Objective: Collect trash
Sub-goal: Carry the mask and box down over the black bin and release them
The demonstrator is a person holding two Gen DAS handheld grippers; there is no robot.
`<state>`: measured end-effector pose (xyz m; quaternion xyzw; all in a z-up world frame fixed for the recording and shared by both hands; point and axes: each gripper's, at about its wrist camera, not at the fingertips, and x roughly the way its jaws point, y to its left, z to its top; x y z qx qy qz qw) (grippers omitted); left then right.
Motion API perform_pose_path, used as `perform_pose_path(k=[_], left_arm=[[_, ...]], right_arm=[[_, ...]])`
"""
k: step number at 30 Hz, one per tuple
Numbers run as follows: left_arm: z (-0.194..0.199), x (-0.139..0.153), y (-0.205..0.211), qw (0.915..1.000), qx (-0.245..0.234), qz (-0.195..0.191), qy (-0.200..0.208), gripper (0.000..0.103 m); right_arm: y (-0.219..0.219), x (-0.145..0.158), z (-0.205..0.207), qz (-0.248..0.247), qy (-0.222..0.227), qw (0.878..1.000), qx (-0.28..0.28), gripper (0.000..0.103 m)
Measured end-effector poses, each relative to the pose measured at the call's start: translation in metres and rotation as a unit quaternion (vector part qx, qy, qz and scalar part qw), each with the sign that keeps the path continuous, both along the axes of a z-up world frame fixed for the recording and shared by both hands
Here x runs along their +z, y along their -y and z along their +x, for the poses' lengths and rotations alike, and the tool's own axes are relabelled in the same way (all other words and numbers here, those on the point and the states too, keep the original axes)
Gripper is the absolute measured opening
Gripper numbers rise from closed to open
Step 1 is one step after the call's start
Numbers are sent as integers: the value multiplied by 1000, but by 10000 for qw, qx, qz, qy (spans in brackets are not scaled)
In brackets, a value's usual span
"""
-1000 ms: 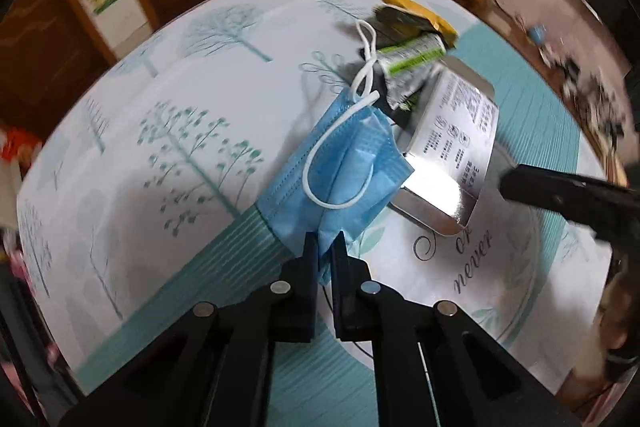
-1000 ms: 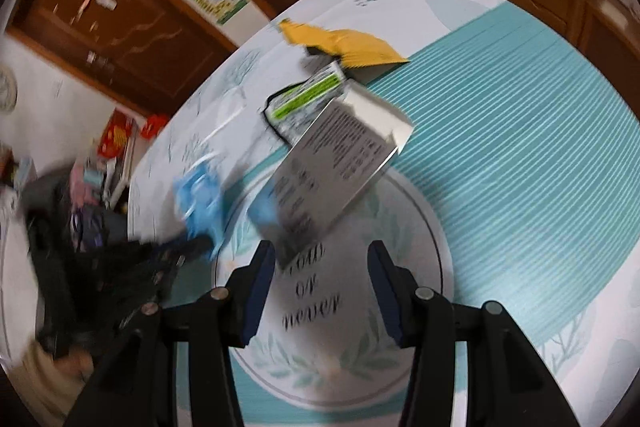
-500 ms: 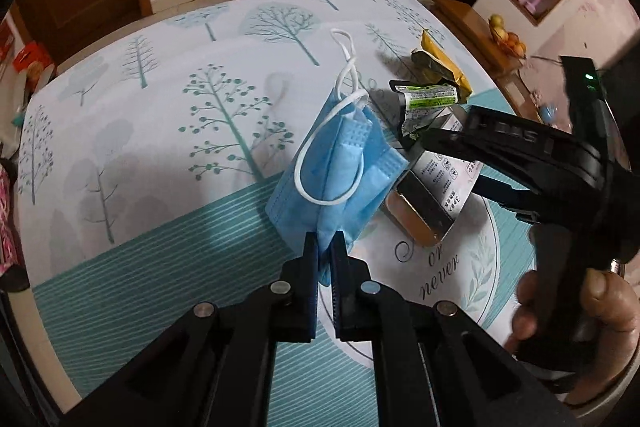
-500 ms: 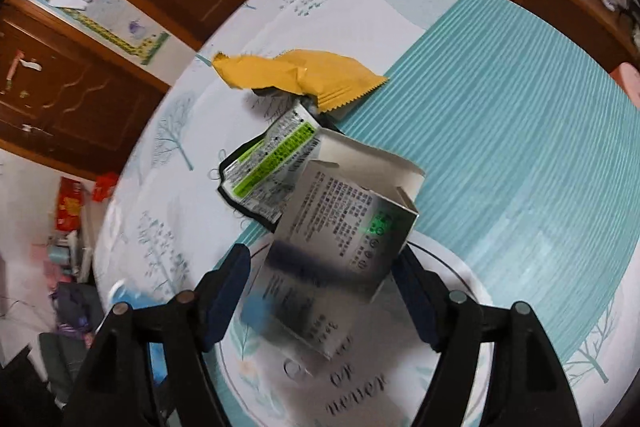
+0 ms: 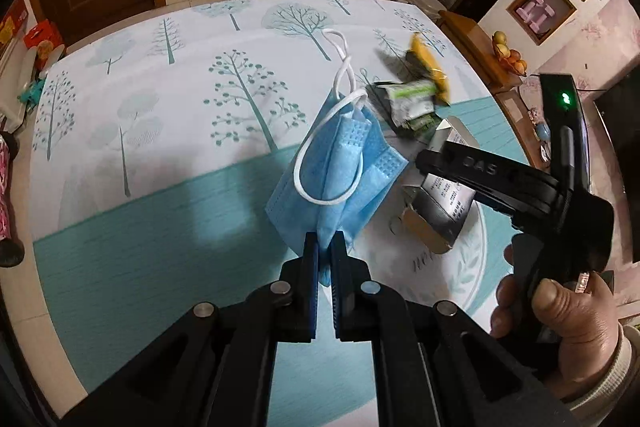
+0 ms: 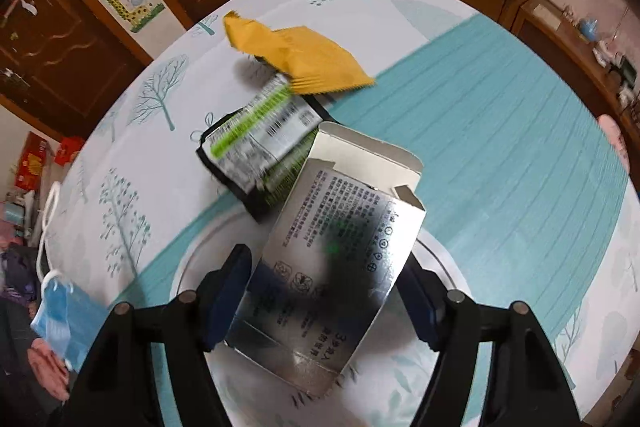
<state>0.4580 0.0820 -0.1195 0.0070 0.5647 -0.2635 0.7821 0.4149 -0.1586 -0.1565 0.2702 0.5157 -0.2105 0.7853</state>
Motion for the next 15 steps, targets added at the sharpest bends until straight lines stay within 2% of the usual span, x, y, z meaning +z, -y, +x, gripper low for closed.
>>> perform_pose_path(k=[7,15], left_arm=[[-51,17,12,9999,-3,-108,12,3],[-158,43,46,9997,-31,-195,106,3]], right_arm=[[8,30,-65,247,584,9970,444,71],[17,57,-158,575,1097,9831,1351,72]])
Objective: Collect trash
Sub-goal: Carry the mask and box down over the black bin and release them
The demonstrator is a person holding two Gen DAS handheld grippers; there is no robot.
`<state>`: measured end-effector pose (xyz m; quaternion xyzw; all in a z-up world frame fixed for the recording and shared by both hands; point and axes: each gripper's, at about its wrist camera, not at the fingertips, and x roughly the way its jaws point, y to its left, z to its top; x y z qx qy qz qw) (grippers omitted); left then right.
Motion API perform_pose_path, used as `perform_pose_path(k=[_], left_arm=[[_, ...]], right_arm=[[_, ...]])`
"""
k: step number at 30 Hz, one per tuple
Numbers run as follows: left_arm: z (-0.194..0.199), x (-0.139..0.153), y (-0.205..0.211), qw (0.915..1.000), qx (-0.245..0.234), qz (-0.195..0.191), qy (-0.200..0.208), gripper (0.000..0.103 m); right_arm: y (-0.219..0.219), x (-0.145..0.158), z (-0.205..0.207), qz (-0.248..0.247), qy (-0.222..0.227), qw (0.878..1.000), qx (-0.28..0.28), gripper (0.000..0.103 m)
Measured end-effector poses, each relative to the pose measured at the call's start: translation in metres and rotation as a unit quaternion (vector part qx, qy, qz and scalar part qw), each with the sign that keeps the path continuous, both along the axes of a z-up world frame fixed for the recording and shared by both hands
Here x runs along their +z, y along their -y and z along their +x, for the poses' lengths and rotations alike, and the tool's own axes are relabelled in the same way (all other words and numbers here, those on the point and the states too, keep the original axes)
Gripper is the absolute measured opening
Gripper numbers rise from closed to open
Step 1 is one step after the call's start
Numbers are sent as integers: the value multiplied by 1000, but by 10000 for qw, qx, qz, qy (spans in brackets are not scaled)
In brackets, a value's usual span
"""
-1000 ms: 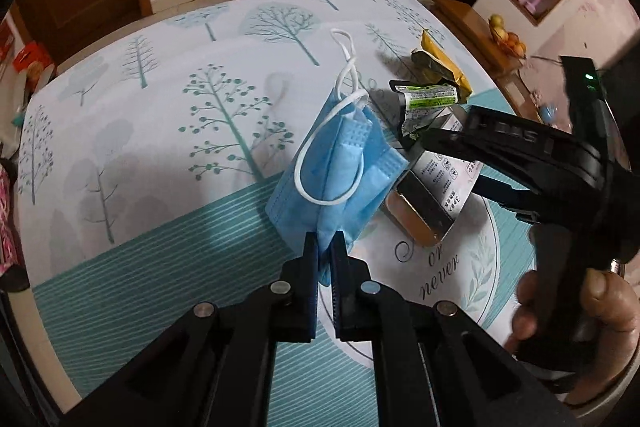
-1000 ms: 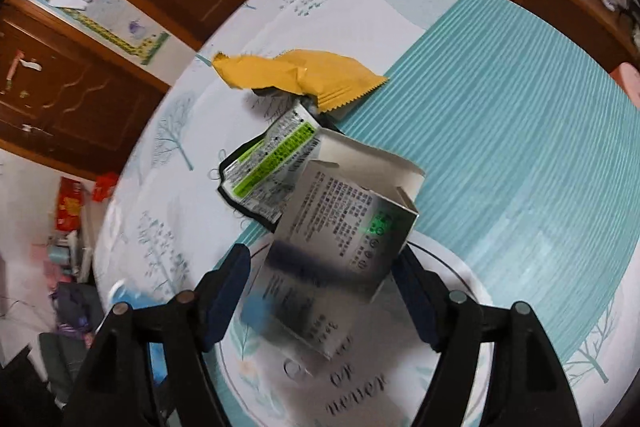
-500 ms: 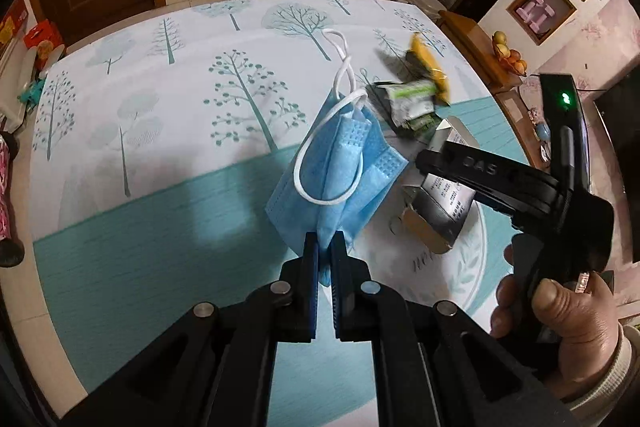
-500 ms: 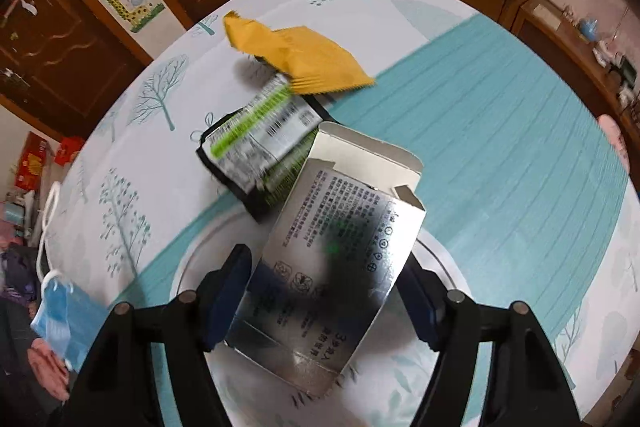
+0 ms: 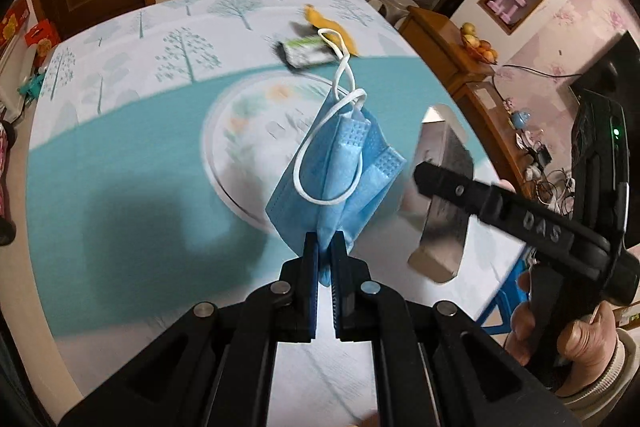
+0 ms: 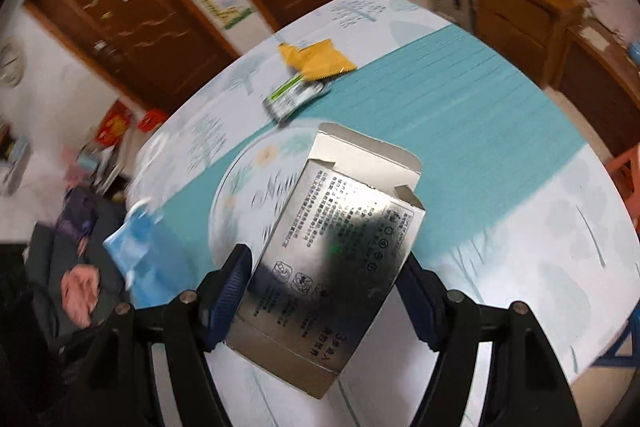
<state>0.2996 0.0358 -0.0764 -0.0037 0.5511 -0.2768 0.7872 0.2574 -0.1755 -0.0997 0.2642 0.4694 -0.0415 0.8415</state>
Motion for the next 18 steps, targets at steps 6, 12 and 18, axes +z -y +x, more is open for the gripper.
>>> perform_pose_path(k=[6,12,18], left_arm=[[-98,6,31,9999,136,-1,-39,3],[-194,-7,55,9989,342,58,-305,3],[-260,-37,79,9968,292,324,-668,4]], right_arm=[[14,7,-90,87,273,9976,634,72],[31,4,-173,125,470,9914,1212,72],[42,-19,-233,137,435,9885,1440,72]])
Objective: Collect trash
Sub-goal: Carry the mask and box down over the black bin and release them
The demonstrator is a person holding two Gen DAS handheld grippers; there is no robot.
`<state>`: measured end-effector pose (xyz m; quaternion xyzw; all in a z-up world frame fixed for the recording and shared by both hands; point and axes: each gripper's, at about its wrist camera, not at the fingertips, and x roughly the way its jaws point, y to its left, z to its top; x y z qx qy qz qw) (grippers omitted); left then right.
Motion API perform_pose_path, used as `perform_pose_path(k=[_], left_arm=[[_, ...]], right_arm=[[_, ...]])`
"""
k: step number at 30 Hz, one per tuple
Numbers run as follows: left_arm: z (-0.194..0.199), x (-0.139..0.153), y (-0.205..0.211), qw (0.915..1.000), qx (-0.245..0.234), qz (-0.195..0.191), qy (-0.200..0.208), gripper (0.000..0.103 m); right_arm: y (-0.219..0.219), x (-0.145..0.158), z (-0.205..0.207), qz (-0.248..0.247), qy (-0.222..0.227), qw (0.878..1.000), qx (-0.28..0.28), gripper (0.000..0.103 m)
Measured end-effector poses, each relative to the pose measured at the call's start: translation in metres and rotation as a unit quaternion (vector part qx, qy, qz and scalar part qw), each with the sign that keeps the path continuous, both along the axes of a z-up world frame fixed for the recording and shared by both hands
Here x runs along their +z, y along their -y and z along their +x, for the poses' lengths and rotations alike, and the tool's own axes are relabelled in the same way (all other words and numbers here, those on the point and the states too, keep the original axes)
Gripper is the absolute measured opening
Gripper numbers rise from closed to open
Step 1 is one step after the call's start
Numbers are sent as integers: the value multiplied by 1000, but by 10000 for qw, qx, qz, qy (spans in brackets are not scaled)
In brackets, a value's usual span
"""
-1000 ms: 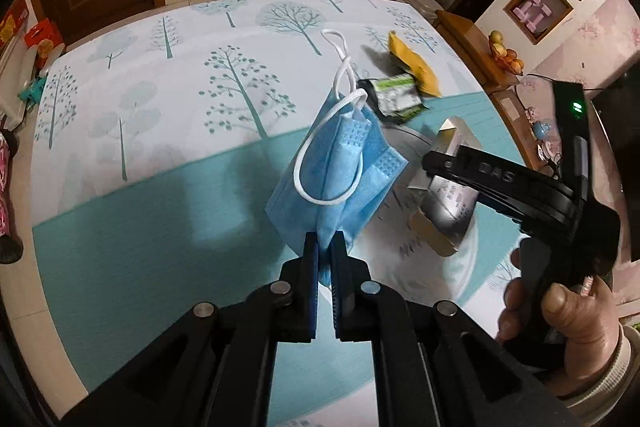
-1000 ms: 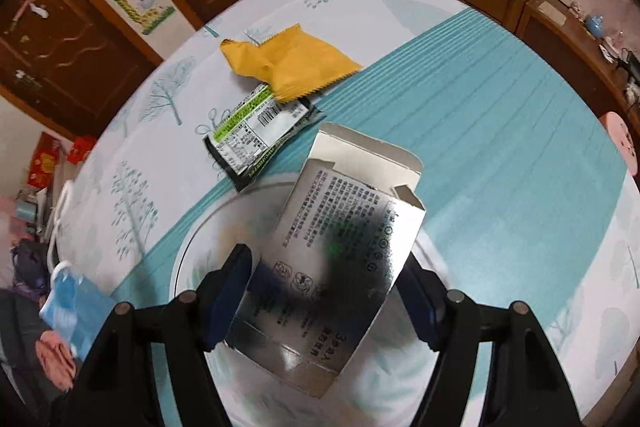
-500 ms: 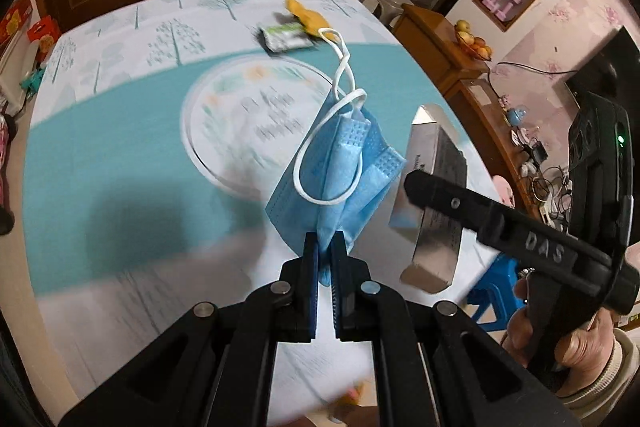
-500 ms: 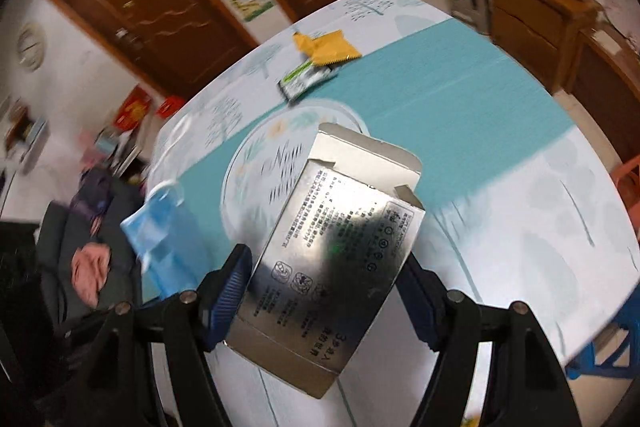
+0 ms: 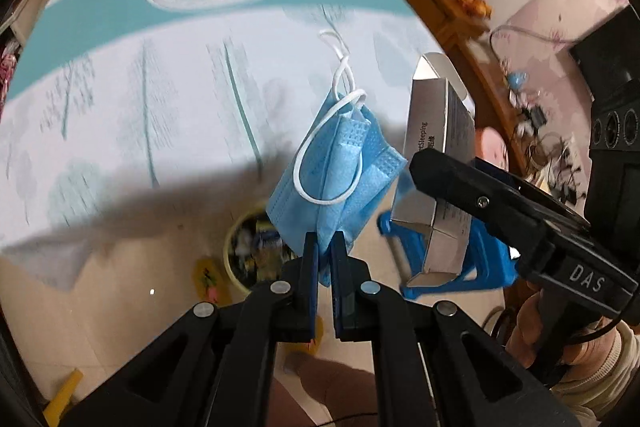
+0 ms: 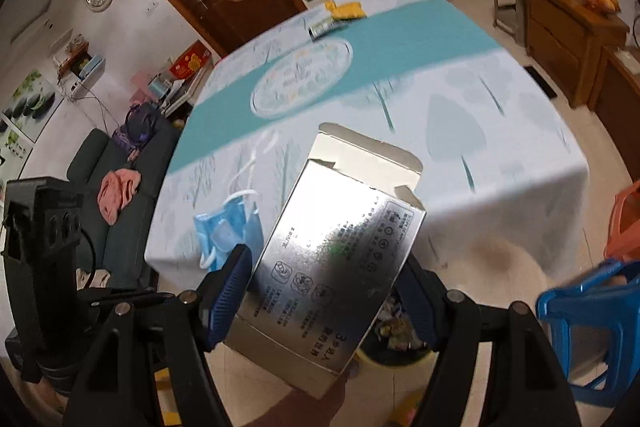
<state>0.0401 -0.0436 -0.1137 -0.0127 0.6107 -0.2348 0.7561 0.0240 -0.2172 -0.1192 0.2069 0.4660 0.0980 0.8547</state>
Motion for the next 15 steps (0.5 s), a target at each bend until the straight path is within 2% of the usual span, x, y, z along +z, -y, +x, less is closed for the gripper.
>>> perform_pose_path(k=[7,11,15], left_arm=[[-33,-45,18,9985,-378,271,-283,4],[-37,-86,25,9968,-567,372,-416,4],[-33,-140,30,9948,-812,419,-449,4]], right_arm=[[7,-52,-38,152,-370,9990,-204,72],[8,-94,-49,169,-530,9977,-396,72],[8,-139,-56,91,-591,9965,-585,72]])
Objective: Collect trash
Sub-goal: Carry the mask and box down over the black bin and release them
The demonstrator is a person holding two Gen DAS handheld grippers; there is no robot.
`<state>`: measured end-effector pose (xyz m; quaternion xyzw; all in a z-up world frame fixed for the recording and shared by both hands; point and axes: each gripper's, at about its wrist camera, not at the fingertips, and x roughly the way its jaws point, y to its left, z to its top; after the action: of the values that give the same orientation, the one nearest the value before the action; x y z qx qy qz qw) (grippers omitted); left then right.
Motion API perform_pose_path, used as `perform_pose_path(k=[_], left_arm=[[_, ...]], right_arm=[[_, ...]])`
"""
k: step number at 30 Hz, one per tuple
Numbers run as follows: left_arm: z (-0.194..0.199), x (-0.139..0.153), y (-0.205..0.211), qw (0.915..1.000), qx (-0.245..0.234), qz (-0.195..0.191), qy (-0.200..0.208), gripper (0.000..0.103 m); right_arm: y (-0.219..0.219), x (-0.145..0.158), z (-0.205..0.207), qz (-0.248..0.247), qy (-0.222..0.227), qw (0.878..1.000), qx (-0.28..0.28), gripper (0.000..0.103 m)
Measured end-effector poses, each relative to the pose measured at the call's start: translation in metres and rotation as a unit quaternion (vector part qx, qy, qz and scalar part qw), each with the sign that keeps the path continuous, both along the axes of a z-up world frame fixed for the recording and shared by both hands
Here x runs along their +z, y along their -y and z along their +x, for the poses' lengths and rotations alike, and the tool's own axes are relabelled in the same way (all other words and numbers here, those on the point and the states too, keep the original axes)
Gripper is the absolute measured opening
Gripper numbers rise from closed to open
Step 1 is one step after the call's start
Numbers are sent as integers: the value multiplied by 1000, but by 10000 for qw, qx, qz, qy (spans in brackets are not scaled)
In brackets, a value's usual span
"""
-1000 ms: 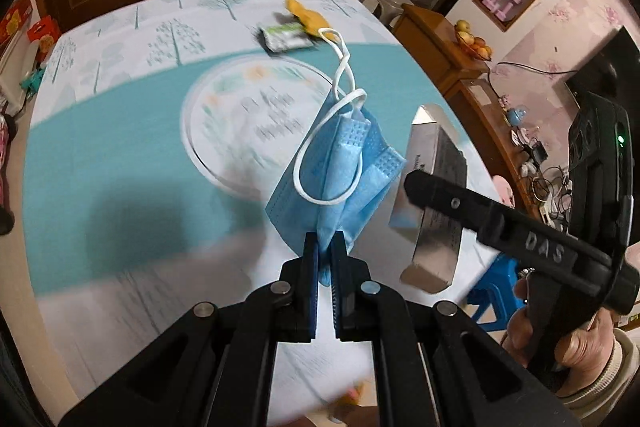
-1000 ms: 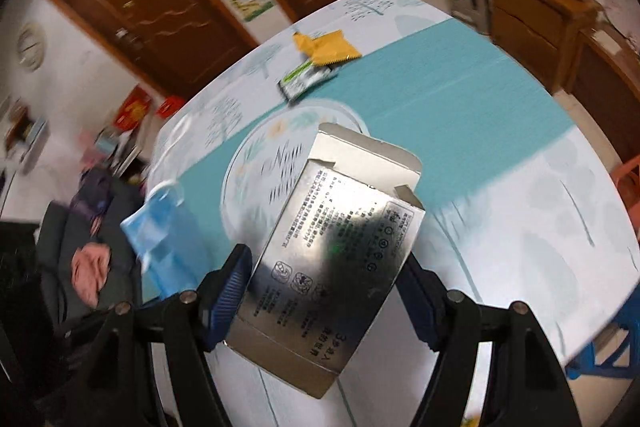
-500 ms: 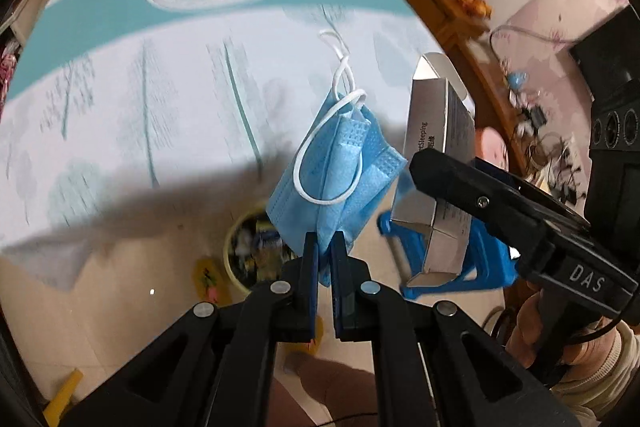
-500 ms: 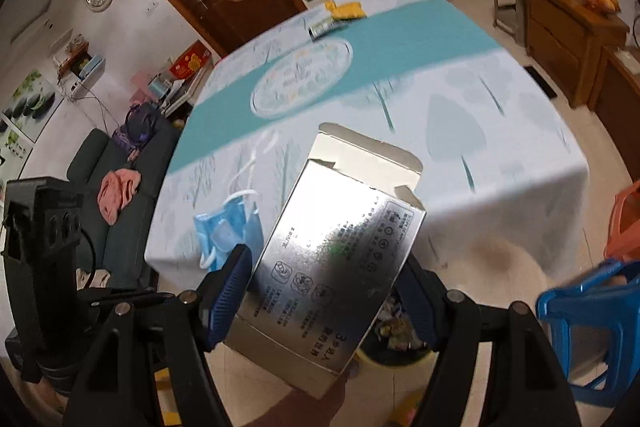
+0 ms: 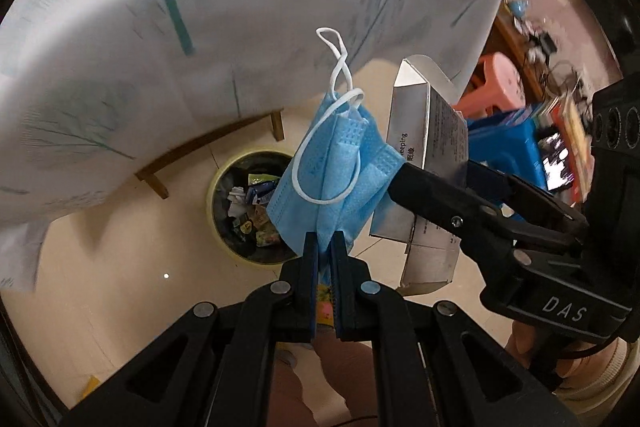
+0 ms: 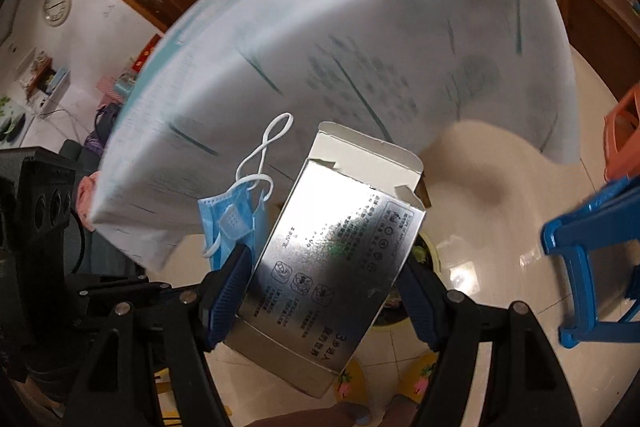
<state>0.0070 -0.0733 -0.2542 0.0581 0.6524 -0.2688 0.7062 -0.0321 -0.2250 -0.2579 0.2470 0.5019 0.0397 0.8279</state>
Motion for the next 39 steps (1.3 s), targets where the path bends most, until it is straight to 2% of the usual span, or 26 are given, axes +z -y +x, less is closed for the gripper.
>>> perform_pose_path(k=[3,5,6,8,9,10,11,13,18,20,24,28,32,36,39], left_arm=[[5,-45,4,9998,-161,18,-78,4],[7,-65,7,9997,-245,64,-62,9],[8,-75,10,9995,-296,146,-6,15],[9,-95,11,9990,-339,268,86,36],[10,-105,10,9990,-319,305,104,51],[11,-115,9,9991,-268,313,133,59],[12,-124,6,9993,-208,277,170,61],[12,-136,2,9994,-118,256,213,72],[16,-159,-22,9980,452,147,418,77],[16,-160,-31,9960,685,133,553,84],[18,-160,-55,9908,1106,81,774,86],[21,-160,-70,9866,1296,147,976,91],[22,-158,-79,9840,1420,145,1066,91],[17,-146,-80,9827,1501,114,1078,92],[12,-135,-80,9820,1519,131,1112,92]], right_arm=[[3,-37,-5,-21,-73,9998,-169,72],[3,-63,-7,-73,-109,9996,-260,72],[5,-74,-8,-70,-111,9994,-309,72],[9,-97,-8,-32,-168,9989,-436,72],[11,-106,-7,-32,-185,9987,-481,72],[13,-118,-7,-35,-191,9983,-546,72],[15,-126,-7,-31,-193,9981,-589,72],[16,-139,-5,-54,-174,9978,-633,72],[10,-162,2,-116,-136,9980,-613,72],[4,-167,7,-162,-134,9982,-566,72],[-7,-182,17,-184,-181,9989,-403,72],[-20,-192,29,-224,-321,9990,-218,74],[-28,-190,35,-361,-320,9988,-72,74],[-35,-177,34,-451,-184,9988,-4,83],[-35,-166,32,-495,-133,9987,-9,84]])
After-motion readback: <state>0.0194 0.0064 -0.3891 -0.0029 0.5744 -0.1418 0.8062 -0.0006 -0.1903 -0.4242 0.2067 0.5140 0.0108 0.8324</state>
